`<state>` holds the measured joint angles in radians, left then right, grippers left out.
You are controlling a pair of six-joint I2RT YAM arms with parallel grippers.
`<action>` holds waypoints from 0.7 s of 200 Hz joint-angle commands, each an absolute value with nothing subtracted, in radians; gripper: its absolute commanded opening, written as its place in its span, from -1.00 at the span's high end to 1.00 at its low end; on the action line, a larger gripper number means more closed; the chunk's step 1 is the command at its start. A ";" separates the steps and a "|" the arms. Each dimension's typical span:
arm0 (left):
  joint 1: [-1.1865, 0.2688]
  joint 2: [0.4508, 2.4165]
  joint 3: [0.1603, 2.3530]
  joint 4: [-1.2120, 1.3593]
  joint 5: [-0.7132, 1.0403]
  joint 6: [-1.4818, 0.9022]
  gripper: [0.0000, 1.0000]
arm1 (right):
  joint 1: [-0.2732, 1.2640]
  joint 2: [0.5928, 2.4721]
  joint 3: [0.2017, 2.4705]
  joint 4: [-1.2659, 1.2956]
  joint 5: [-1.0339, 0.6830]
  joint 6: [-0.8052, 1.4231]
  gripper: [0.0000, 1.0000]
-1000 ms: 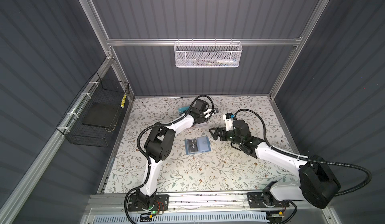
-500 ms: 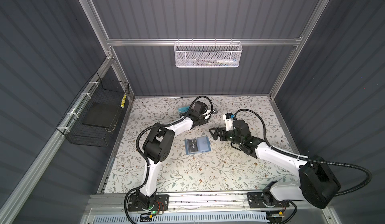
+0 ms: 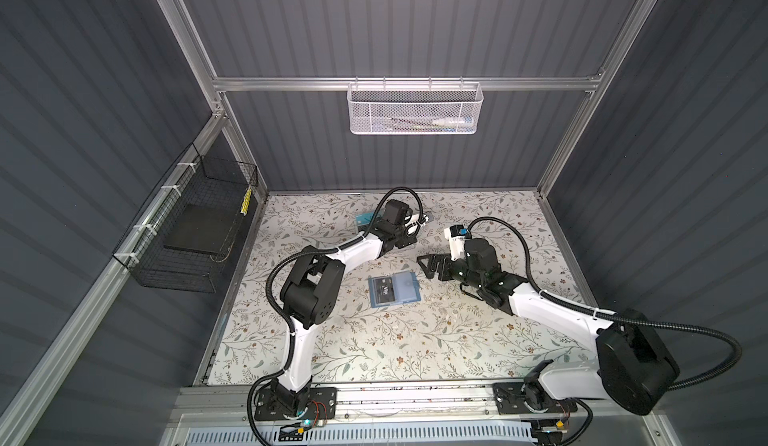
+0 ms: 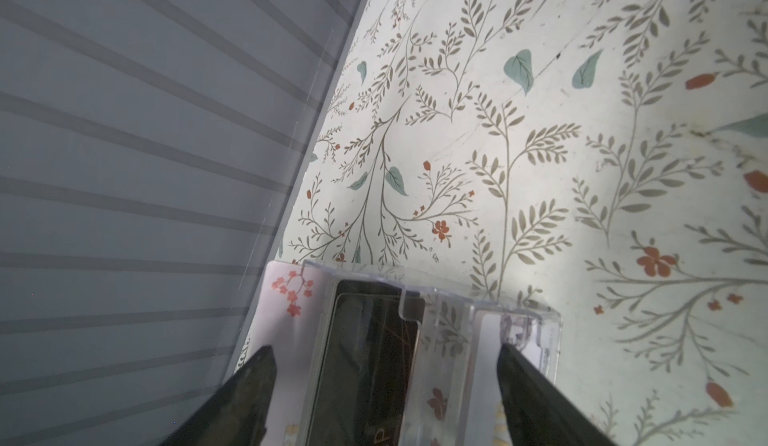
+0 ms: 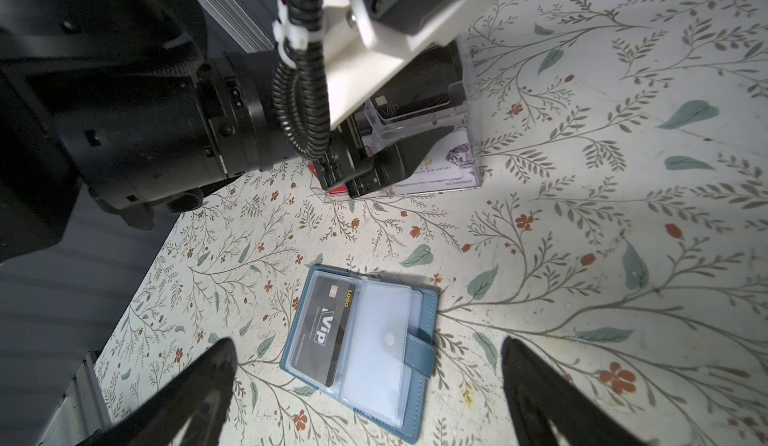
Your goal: Take the credit cards out of the card holder
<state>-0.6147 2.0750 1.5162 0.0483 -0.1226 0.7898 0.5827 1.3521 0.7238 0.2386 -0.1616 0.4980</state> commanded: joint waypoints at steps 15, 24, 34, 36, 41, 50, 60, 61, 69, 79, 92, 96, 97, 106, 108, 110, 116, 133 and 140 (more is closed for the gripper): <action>-0.612 2.000 1.499 0.103 -0.106 0.708 -0.79 | 0.579 1.335 0.720 0.252 -0.166 0.507 -0.98; -0.608 1.990 1.493 0.115 -0.117 0.696 -0.83 | 0.579 1.332 0.717 0.252 -0.165 0.507 -0.98; -0.599 1.971 1.475 0.139 -0.126 0.676 -0.99 | 0.579 1.324 0.715 0.250 -0.160 0.506 -0.98; -0.597 1.967 1.474 0.143 -0.126 0.668 -0.99 | 0.579 1.322 0.715 0.250 -0.160 0.505 -0.98; -0.592 1.956 1.466 0.153 -0.125 0.652 -0.99 | 0.579 1.321 0.713 0.250 -0.156 0.504 -0.98; -0.582 1.933 1.452 0.162 -0.121 0.633 -0.99 | 0.579 1.314 0.712 0.249 -0.153 0.502 -0.98; -0.577 1.912 1.439 0.176 -0.135 0.612 -0.99 | 0.579 1.309 0.710 0.247 -0.148 0.502 -0.98; -0.576 1.910 1.437 0.178 -0.138 0.609 -0.99 | 0.580 1.309 0.710 0.247 -0.149 0.502 -0.98; -0.575 1.894 1.424 0.194 -0.167 0.595 -1.00 | 0.579 1.306 0.709 0.247 -0.147 0.502 -0.98; -0.574 1.872 1.396 0.208 -0.191 0.576 -1.00 | 0.579 1.303 0.707 0.248 -0.144 0.501 -0.98; -0.568 1.836 1.359 0.242 -0.220 0.533 -1.00 | 0.579 1.303 0.705 0.250 -0.143 0.503 -0.98; -0.566 1.825 1.351 0.251 -0.227 0.522 -1.00 | 0.578 1.303 0.705 0.250 -0.144 0.502 -0.98; -0.565 1.823 1.345 0.253 -0.228 0.522 -1.00 | 0.578 1.303 0.705 0.250 -0.144 0.502 -0.98; -0.556 1.796 1.319 0.282 -0.251 0.492 -1.00 | 0.579 1.303 0.704 0.250 -0.145 0.504 -0.98; -0.554 1.791 1.317 0.288 -0.255 0.476 -0.99 | 0.580 1.302 0.705 0.250 -0.146 0.505 -0.98; -0.550 1.785 1.309 0.292 -0.257 0.473 -0.99 | 0.579 1.303 0.705 0.251 -0.146 0.504 -0.98; -0.539 1.770 1.298 0.291 -0.253 0.444 -0.99 | 0.579 1.304 0.704 0.252 -0.149 0.504 -0.98; -0.499 1.729 1.264 0.276 -0.193 0.388 -1.00 | 0.579 1.310 0.705 0.252 -0.159 0.504 -0.98; -0.483 1.714 1.257 0.258 -0.170 0.346 -1.00 | 0.579 1.311 0.705 0.254 -0.162 0.506 -0.98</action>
<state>-0.5335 1.7748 1.2903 0.2413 -0.2070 0.4904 0.5827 1.3190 0.7139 0.2382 -0.1539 0.4976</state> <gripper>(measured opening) 0.998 0.989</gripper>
